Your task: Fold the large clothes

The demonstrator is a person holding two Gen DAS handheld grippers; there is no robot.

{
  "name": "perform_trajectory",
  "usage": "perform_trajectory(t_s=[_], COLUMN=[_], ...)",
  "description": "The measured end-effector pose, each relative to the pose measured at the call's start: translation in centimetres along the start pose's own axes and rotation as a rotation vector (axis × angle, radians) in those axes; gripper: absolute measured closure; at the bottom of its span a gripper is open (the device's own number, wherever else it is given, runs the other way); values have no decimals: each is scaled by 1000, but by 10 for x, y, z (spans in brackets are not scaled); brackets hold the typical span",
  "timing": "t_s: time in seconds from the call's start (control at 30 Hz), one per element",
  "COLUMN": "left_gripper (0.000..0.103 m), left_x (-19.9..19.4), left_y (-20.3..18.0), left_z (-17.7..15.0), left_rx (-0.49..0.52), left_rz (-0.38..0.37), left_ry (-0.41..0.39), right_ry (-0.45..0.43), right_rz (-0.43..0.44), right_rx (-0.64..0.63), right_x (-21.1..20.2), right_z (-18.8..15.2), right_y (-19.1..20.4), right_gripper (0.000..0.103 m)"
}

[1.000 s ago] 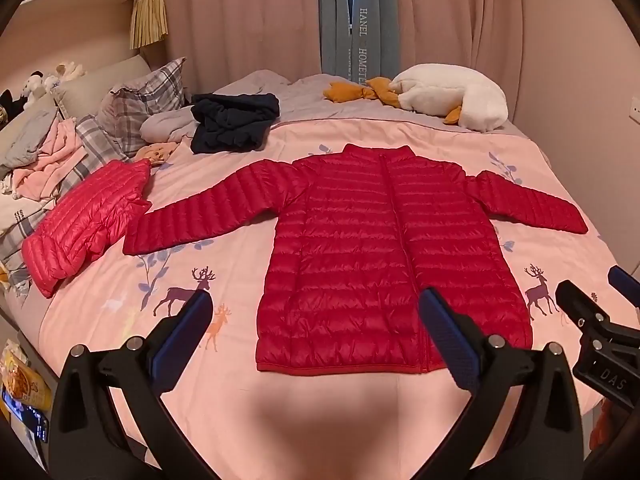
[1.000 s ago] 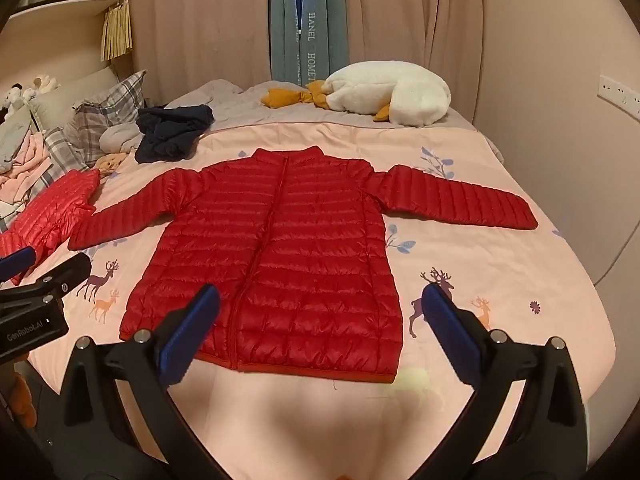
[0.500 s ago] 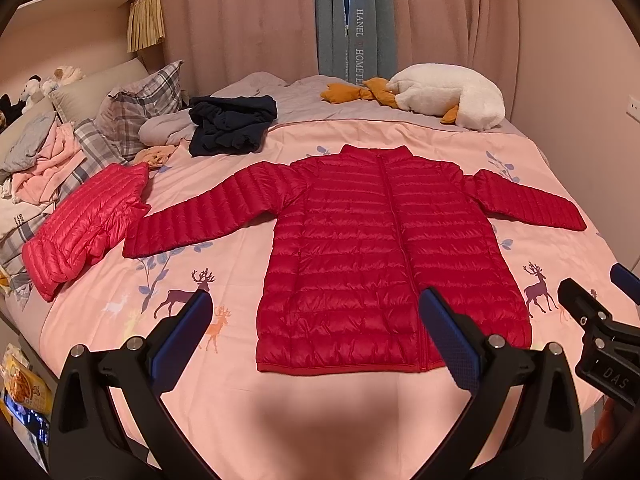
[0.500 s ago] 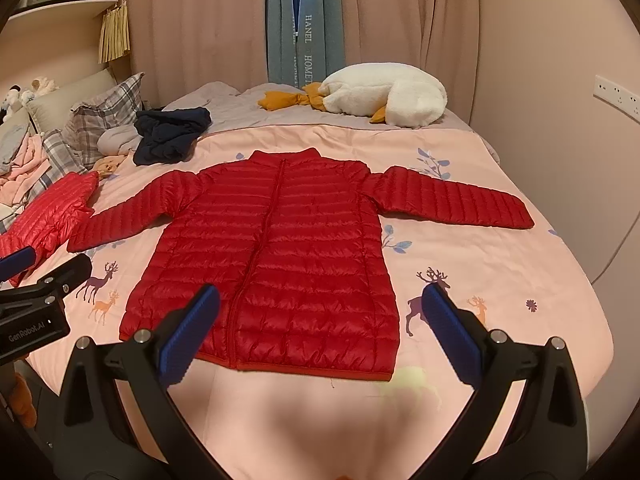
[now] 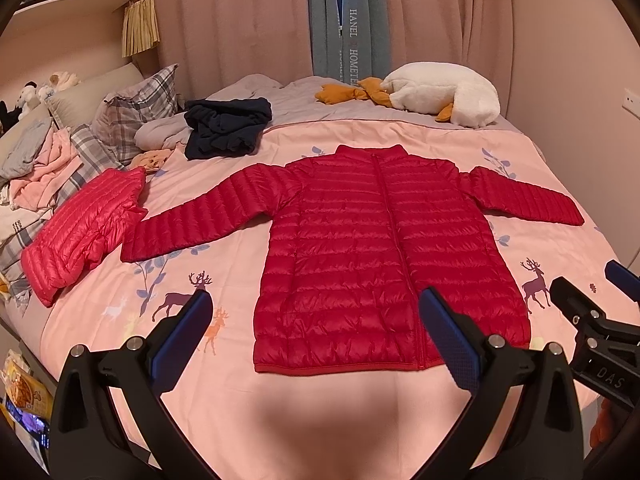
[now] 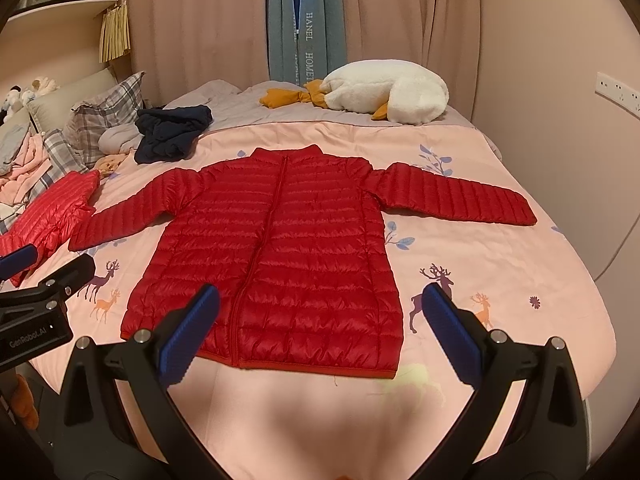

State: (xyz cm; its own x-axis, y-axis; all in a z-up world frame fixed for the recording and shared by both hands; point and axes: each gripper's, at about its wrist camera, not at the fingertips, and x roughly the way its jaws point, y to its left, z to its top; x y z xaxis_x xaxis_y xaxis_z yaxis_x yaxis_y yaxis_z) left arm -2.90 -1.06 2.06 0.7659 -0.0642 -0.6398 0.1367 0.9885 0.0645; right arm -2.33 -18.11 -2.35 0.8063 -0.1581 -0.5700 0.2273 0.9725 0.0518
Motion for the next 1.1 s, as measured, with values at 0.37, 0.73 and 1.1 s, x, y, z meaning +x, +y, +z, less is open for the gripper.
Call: perform_trajectory(t_s=[0.37, 0.73, 1.1], left_gripper=[1, 1, 1], left_x=[2, 3, 3], left_y=[-1, -4, -5], left_z=[-3, -6, -6], left_rx=[8, 18, 19], left_rz=[-6, -9, -11], left_ry=[0, -7, -10], right_ry=[-1, -3, -3], right_rz=[0, 3, 3], right_rx=[0, 3, 3], right_x=[-1, -1, -2], right_z=[-1, -1, -1], right_y=[1, 1, 1], right_gripper=[2, 2, 2])
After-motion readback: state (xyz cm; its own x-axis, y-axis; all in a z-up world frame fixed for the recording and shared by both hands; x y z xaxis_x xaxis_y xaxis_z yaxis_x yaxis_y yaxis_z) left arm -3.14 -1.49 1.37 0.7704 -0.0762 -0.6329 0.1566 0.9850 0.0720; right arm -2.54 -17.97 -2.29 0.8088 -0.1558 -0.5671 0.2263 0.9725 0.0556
